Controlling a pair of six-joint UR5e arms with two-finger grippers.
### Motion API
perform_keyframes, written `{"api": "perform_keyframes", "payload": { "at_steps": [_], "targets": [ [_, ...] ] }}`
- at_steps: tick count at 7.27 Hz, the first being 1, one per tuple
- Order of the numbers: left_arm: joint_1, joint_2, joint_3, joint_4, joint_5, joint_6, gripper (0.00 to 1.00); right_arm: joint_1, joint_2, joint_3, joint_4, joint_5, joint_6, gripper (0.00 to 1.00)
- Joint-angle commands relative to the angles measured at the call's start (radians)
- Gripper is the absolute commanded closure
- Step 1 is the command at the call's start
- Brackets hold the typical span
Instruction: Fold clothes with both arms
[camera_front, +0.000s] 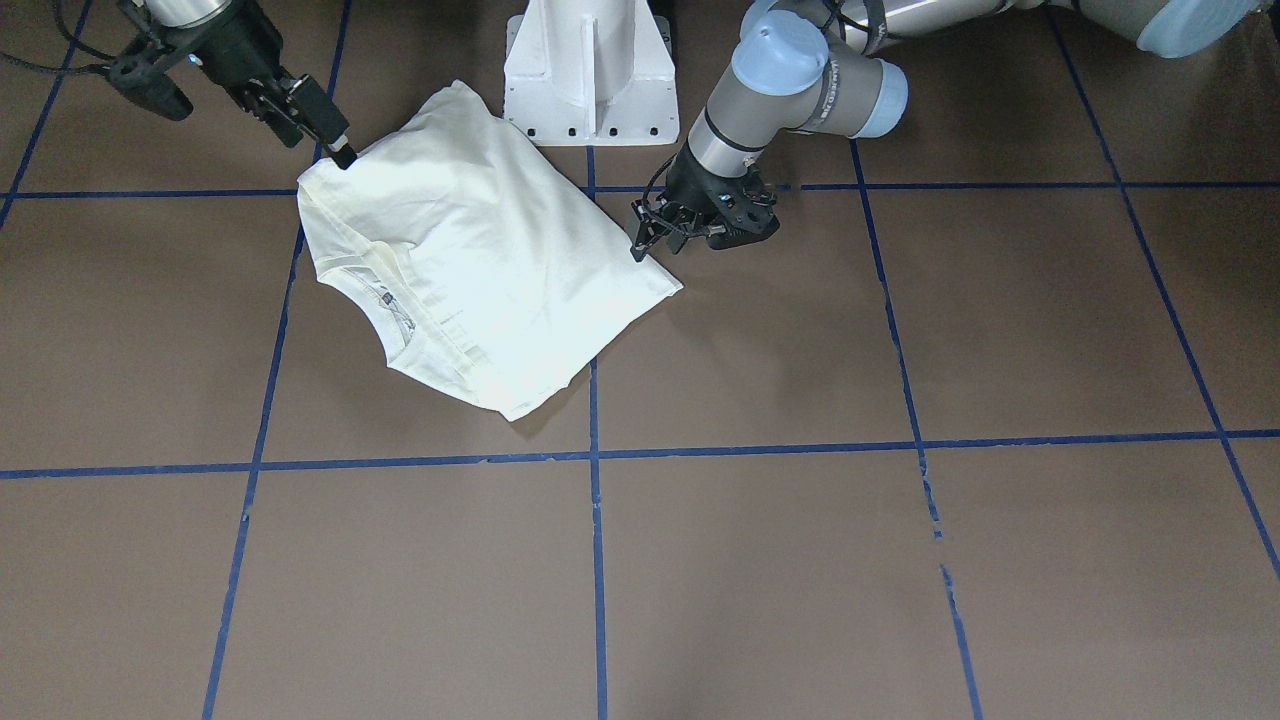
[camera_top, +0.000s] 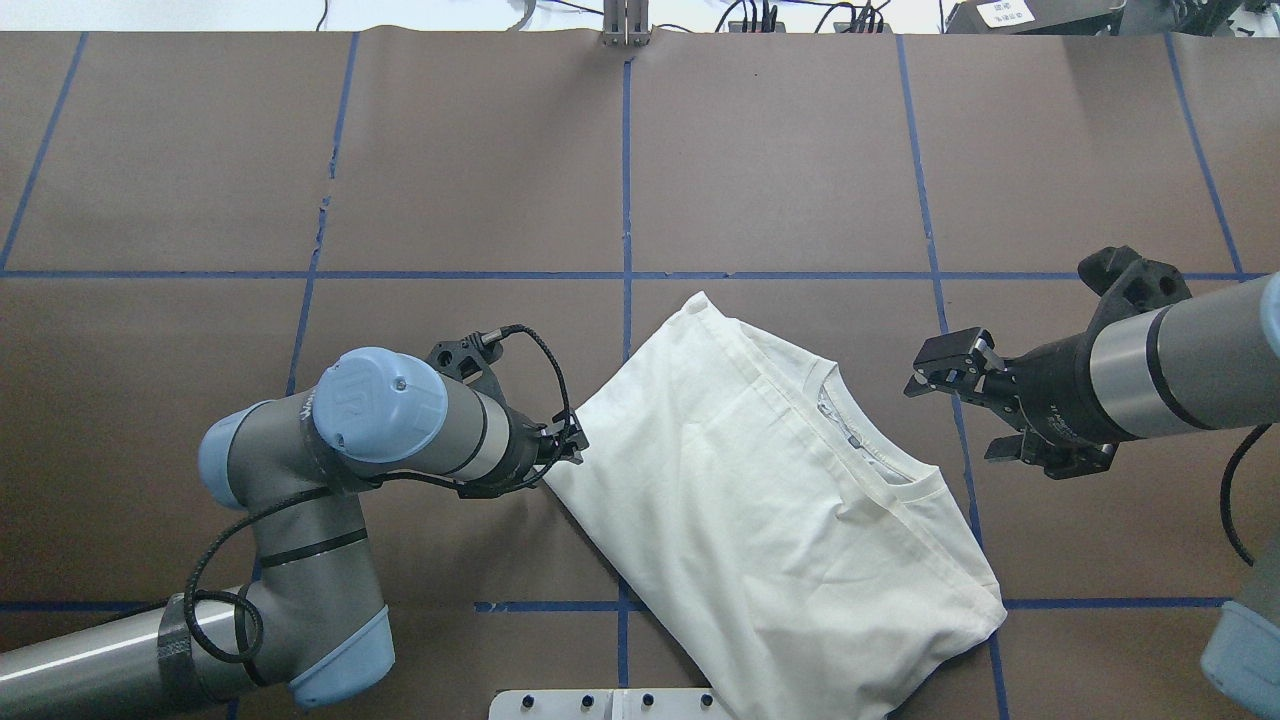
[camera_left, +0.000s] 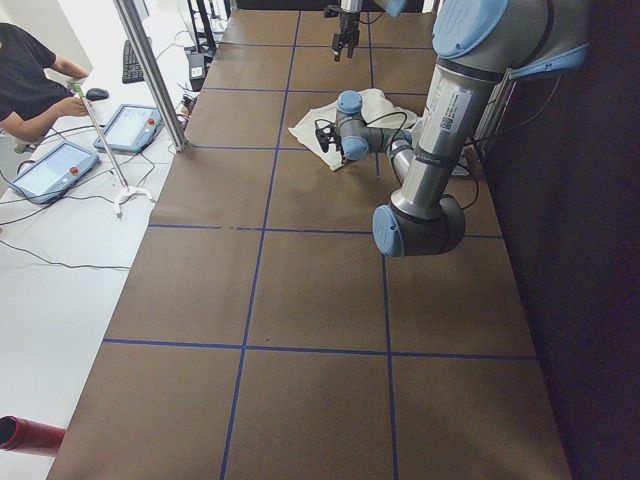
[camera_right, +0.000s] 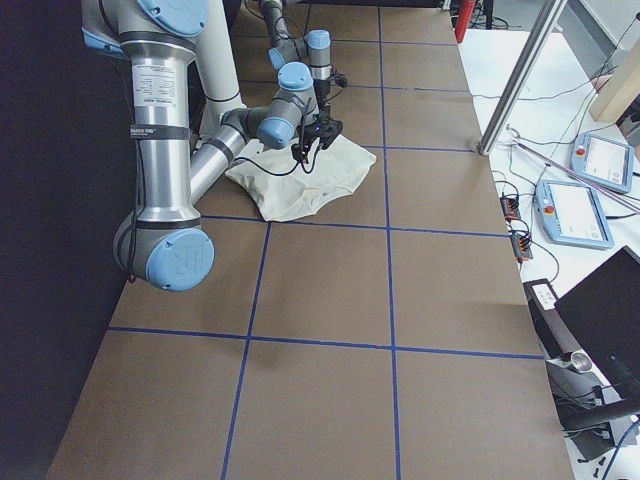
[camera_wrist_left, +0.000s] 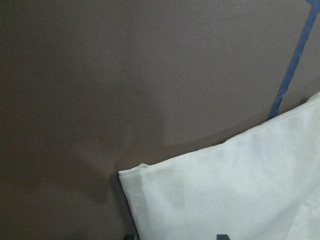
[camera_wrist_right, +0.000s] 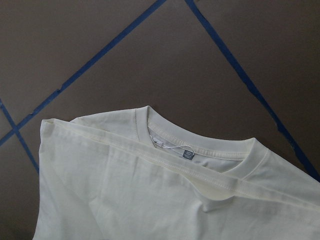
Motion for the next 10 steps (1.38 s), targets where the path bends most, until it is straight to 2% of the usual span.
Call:
{"api": "perform_keyframes", "payload": {
  "at_steps": [1,2,3,4,5,6,8,10],
  "targets": [
    [0.004,-0.013,0.028,0.020,0.032,0.007,0.39,0.003,0.003,-0.015,0.000,-0.002,-0.003,0.00],
    [0.003,-0.016,0.030,0.020,0.032,0.007,0.44,0.000,0.005,-0.022,0.000,-0.005,-0.003,0.00],
    [0.004,-0.018,0.031,0.020,0.034,0.007,0.56,-0.002,0.003,-0.028,0.000,-0.009,-0.005,0.00],
    [0.003,-0.018,0.036,0.029,0.034,0.007,0.89,-0.002,0.006,-0.029,0.000,-0.008,-0.005,0.00],
    [0.003,-0.018,0.034,0.048,0.037,0.009,1.00,-0.002,0.009,-0.036,0.002,-0.008,-0.003,0.00],
    [-0.005,-0.018,0.019,0.078,0.064,0.012,1.00,-0.002,0.044,-0.048,-0.001,-0.003,-0.003,0.00],
    [-0.064,-0.021,-0.038,0.159,0.072,0.088,1.00,-0.002,0.048,-0.053,-0.001,-0.003,-0.002,0.00],
    [-0.103,-0.022,-0.035,0.160,0.066,0.131,1.00,-0.002,0.048,-0.052,-0.001,-0.003,-0.002,0.00]
  ]
}}
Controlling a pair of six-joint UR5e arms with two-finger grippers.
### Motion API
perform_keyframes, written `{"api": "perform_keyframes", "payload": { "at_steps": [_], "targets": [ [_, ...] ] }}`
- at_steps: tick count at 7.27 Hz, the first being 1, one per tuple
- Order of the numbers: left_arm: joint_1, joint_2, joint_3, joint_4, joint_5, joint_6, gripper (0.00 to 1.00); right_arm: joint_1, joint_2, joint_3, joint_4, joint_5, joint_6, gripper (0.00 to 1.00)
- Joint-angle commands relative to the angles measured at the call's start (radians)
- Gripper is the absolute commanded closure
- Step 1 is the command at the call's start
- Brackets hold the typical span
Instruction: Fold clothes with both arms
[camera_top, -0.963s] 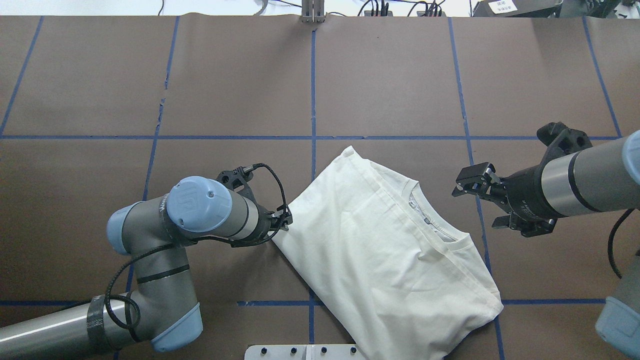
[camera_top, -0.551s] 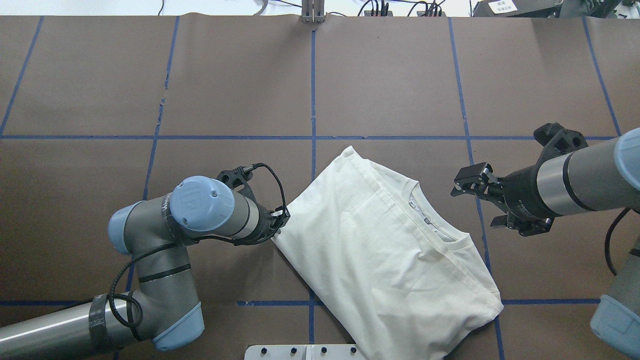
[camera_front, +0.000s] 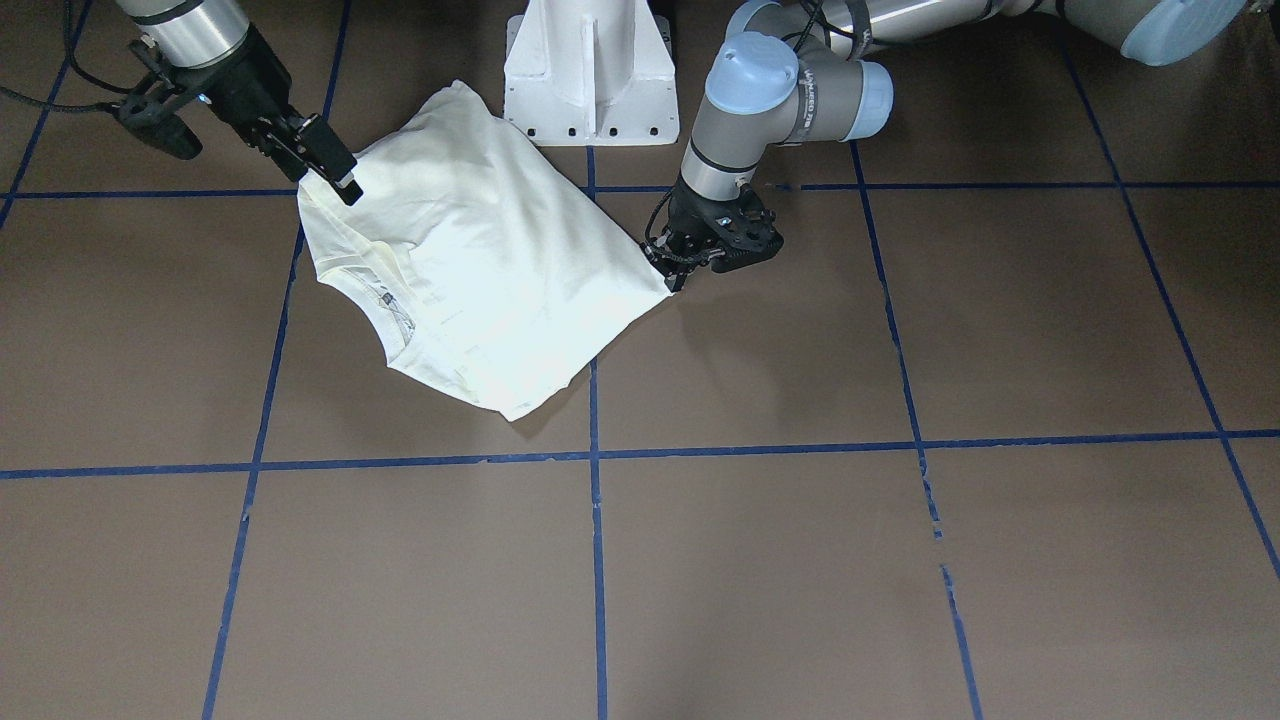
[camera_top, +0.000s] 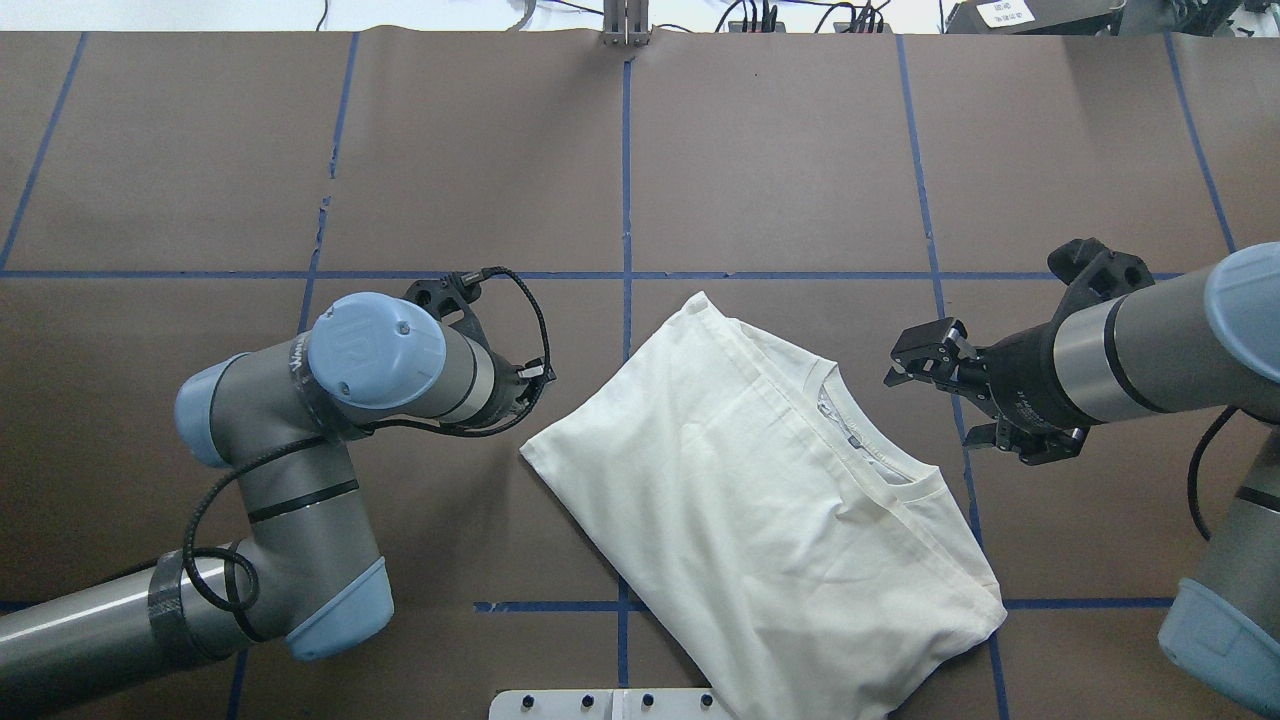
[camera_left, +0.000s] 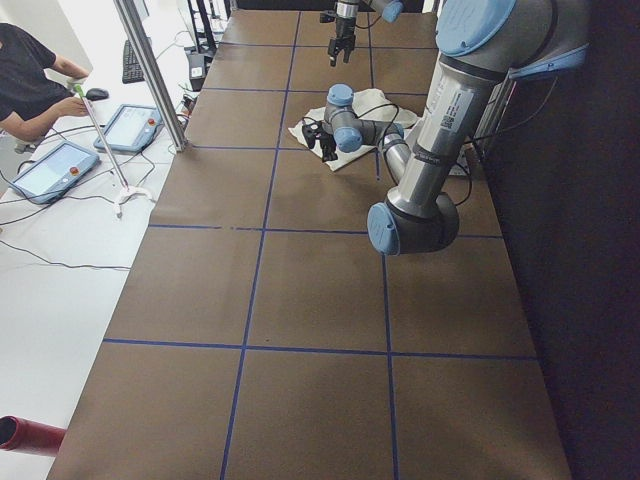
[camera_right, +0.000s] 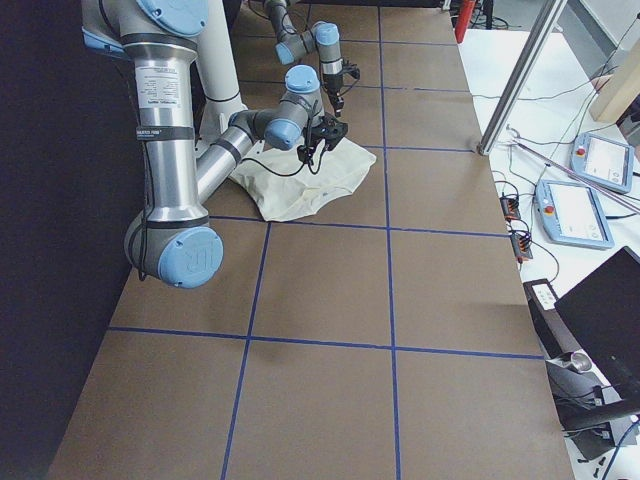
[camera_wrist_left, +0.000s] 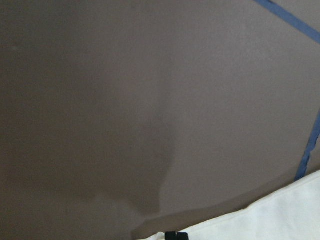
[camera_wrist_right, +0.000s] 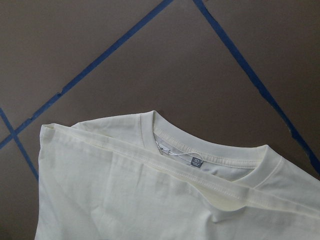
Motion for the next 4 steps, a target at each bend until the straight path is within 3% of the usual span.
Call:
{"api": "perform_keyframes", "payload": {
  "at_steps": [1,2,4],
  "targets": [
    [-0.017,-0.013,-0.002,0.006,-0.013,0.018,0.55,0.003,-0.001,0.001,0.000,0.000,0.000,0.00],
    [0.018,-0.013,0.010,-0.002,-0.015,0.015,0.33,0.003,-0.001,-0.001,0.000,0.000,0.000,0.00],
    [0.060,-0.012,0.030,-0.004,-0.013,-0.022,0.31,0.003,-0.002,-0.001,-0.002,0.000,0.000,0.00]
  ]
}}
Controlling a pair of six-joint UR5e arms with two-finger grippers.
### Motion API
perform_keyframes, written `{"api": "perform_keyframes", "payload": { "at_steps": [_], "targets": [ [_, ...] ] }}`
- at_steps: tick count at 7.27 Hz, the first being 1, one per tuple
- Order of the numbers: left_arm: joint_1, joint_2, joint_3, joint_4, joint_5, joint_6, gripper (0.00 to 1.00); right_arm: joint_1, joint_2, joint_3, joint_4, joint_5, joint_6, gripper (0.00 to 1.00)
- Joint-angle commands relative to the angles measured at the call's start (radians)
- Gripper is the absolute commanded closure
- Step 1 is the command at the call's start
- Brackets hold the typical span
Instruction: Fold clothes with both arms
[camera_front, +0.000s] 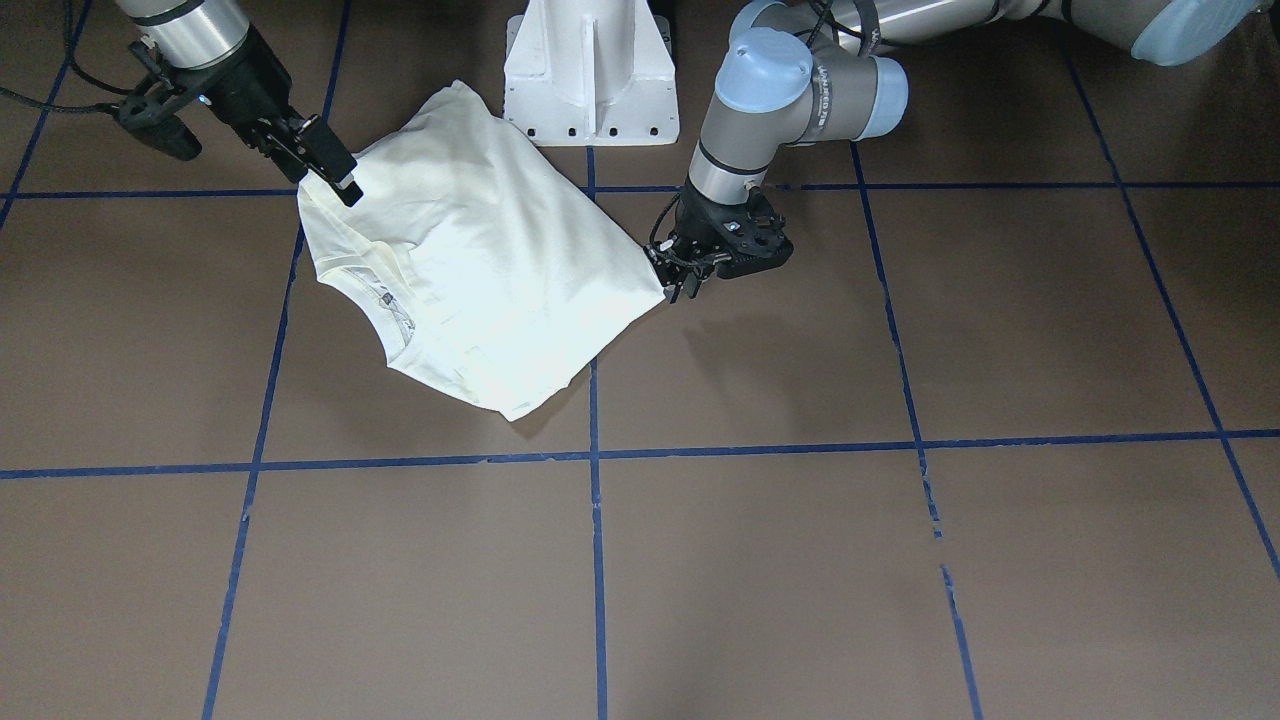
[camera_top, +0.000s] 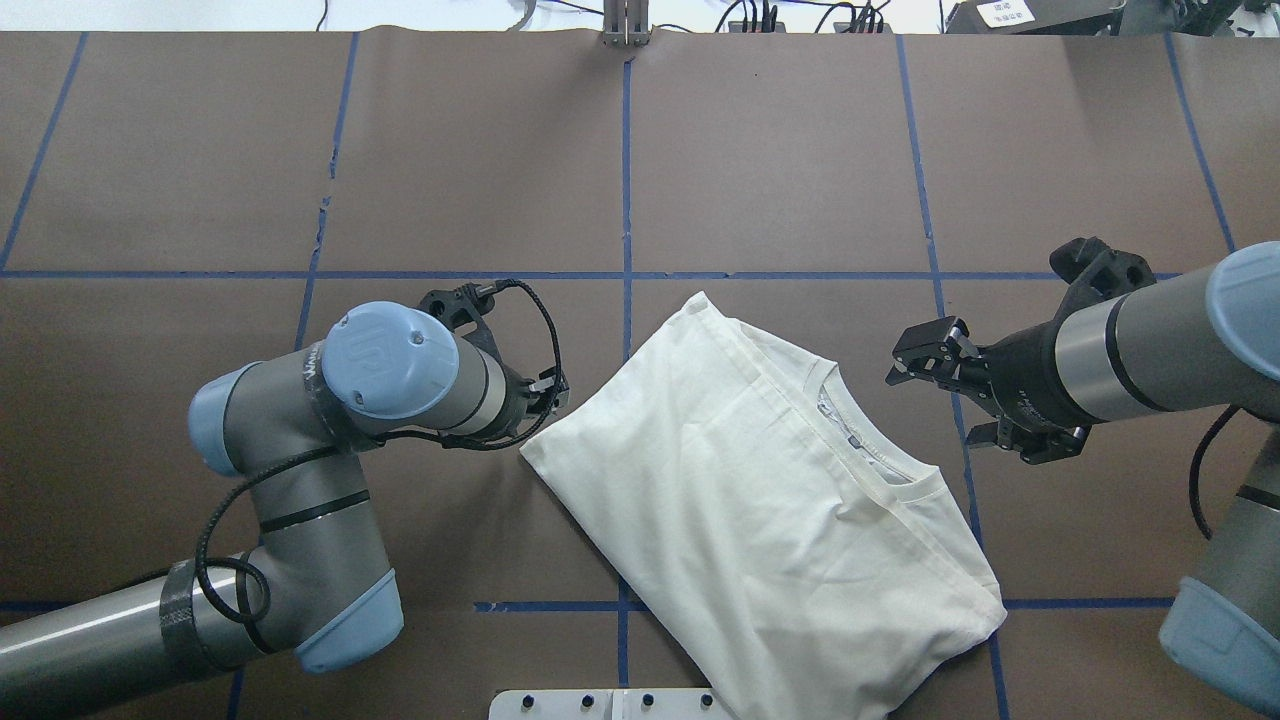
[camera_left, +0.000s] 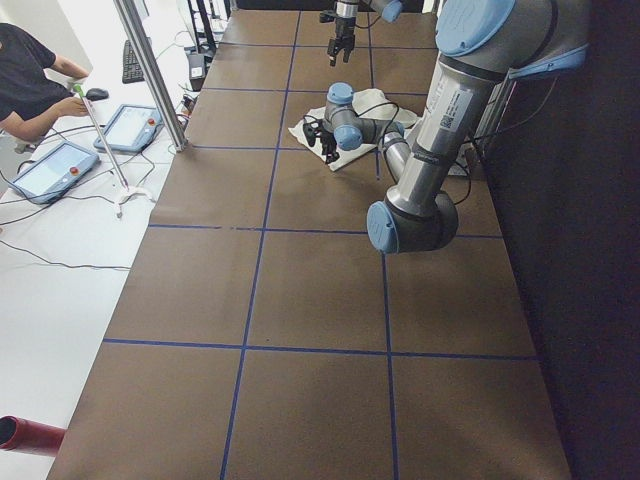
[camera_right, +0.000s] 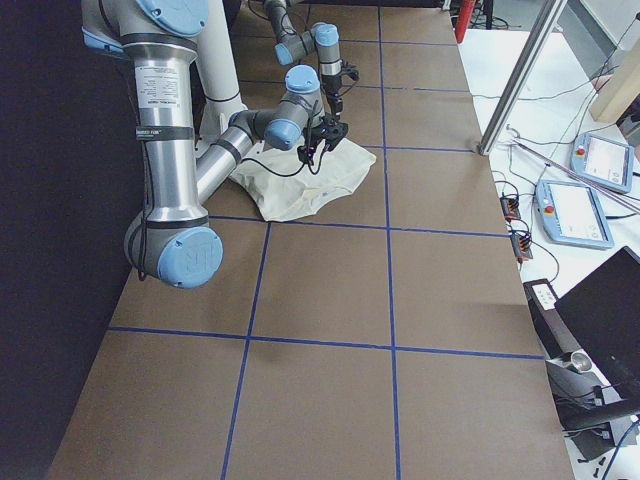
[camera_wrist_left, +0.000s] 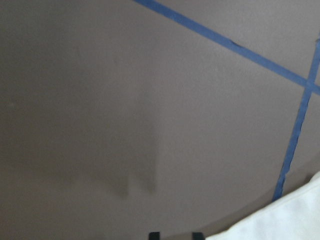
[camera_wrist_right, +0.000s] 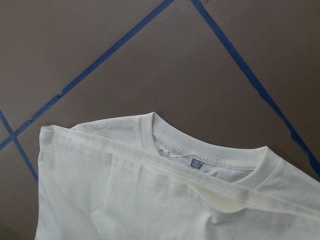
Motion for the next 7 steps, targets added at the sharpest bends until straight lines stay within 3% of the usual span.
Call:
{"api": "perform_keyframes", "payload": {
  "at_steps": [1,7],
  "targets": [
    [0.022,-0.002,0.026,-0.002,0.001,-0.014,0.33,0.000,-0.001,0.001,-0.001,0.000,0.002,0.00],
    [0.025,-0.018,0.063,-0.004,-0.001,-0.014,0.42,-0.001,-0.001,-0.006,-0.001,0.000,0.003,0.00]
  ]
}}
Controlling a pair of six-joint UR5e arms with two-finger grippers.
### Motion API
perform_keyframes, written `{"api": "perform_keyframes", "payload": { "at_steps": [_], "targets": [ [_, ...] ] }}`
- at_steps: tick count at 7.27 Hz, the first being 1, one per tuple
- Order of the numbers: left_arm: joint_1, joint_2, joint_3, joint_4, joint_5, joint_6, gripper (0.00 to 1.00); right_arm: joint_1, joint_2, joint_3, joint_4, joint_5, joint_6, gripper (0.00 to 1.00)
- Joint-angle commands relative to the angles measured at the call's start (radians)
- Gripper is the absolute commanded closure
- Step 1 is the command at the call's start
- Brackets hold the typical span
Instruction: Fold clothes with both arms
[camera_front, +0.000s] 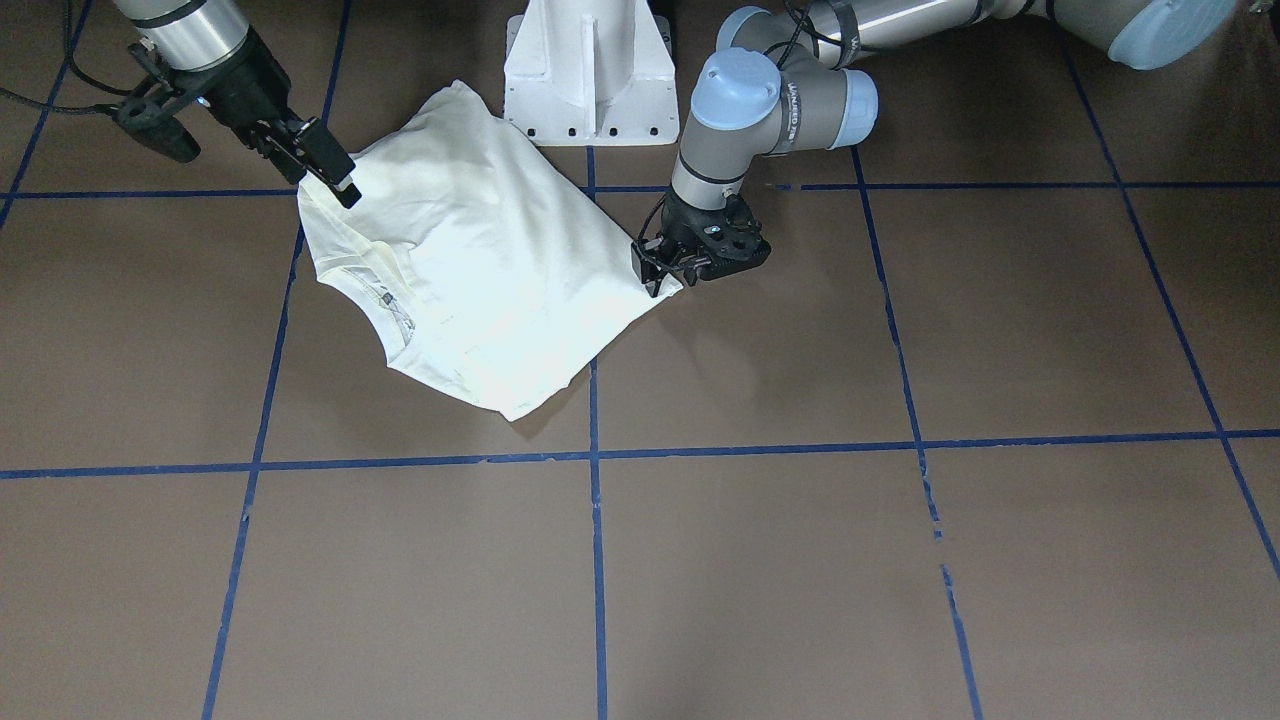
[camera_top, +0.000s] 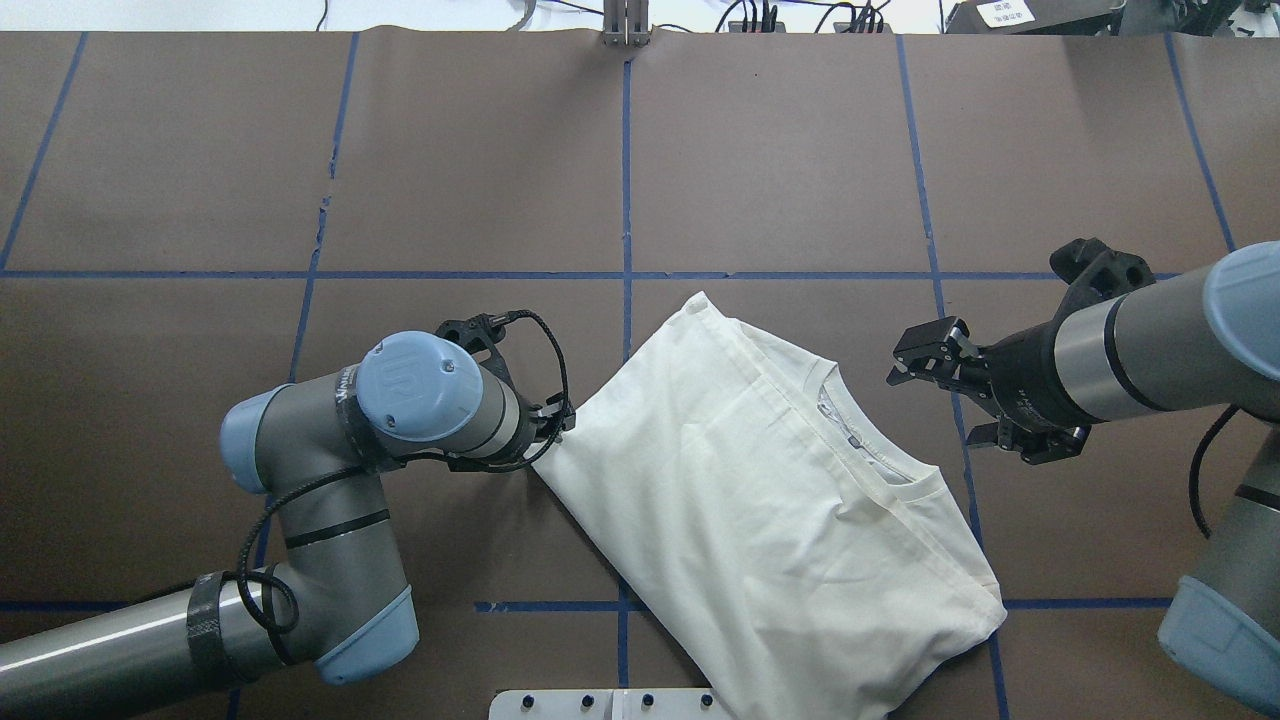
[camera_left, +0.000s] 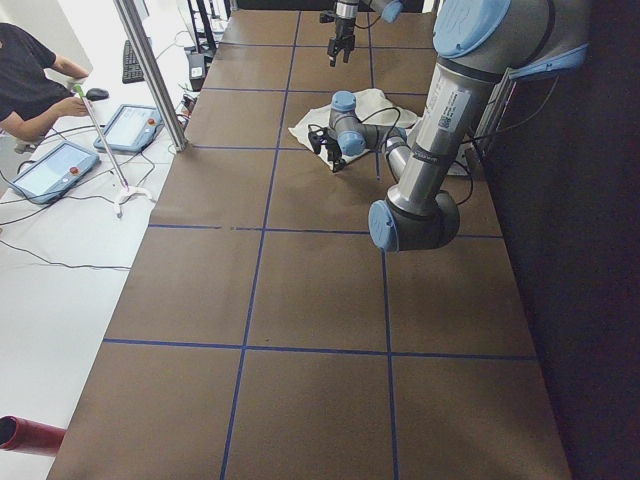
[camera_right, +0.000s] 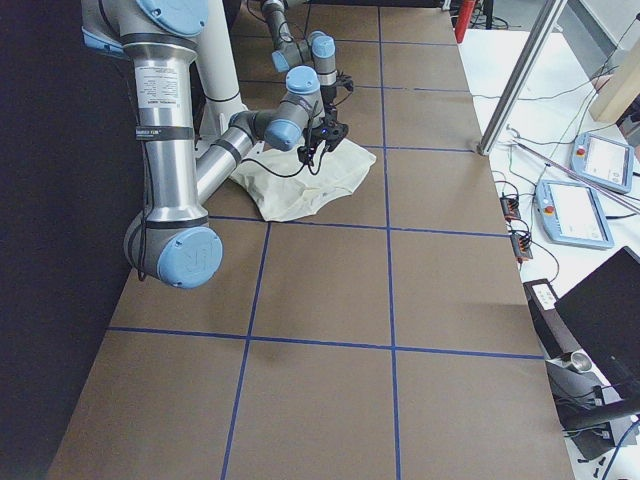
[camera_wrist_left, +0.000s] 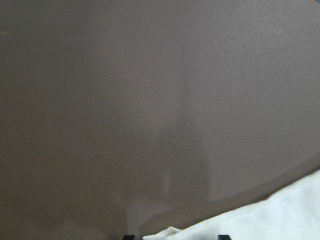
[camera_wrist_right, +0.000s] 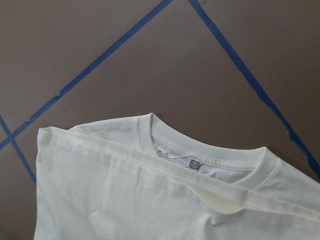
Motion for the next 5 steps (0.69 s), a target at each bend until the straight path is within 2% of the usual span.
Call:
{"api": "perform_keyframes", "payload": {
  "at_steps": [1,2,3,4,5],
  "targets": [
    [0.000,-0.007,0.004,0.007,-0.001,-0.001,0.49,-0.001,0.002,-0.005,0.000,0.000,0.000,0.00],
    [0.008,-0.007,0.016,0.005,0.000,-0.001,0.54,-0.001,0.002,-0.005,0.000,0.000,0.000,0.00],
    [0.010,-0.007,0.016,0.011,0.000,-0.001,0.63,-0.001,0.002,-0.007,0.000,0.000,0.000,0.00],
    [0.010,-0.007,0.008,0.011,-0.001,0.001,0.86,-0.001,0.002,-0.005,0.000,0.000,0.002,0.00],
    [0.010,-0.007,0.007,0.013,0.000,-0.001,1.00,-0.003,0.002,-0.007,0.002,0.000,0.002,0.00]
  ]
}}
